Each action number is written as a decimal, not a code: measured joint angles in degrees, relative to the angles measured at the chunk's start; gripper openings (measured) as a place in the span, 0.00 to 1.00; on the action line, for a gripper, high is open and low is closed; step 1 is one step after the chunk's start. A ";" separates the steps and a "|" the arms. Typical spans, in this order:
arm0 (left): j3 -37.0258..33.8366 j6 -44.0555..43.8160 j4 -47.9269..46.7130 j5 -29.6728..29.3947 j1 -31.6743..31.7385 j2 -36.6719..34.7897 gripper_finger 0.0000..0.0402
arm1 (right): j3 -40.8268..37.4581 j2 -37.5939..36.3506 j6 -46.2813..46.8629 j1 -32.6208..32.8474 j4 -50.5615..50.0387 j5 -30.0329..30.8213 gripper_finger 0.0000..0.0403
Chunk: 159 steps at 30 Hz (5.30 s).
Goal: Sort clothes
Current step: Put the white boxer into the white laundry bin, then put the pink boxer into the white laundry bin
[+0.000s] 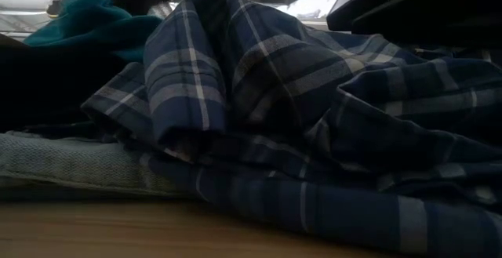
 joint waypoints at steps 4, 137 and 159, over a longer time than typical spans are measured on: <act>7.43 3.46 -4.27 -0.10 0.00 -1.91 0.01 | 0.00 0.00 0.07 0.01 0.04 0.76 0.58; 38.02 4.35 -9.61 10.15 -3.92 35.71 0.40 | 0.02 0.02 5.01 0.02 -6.03 0.08 0.58; 38.25 9.42 -8.37 2.25 -5.86 27.83 0.02 | 3.43 -3.82 -5.94 10.61 -5.91 13.76 0.58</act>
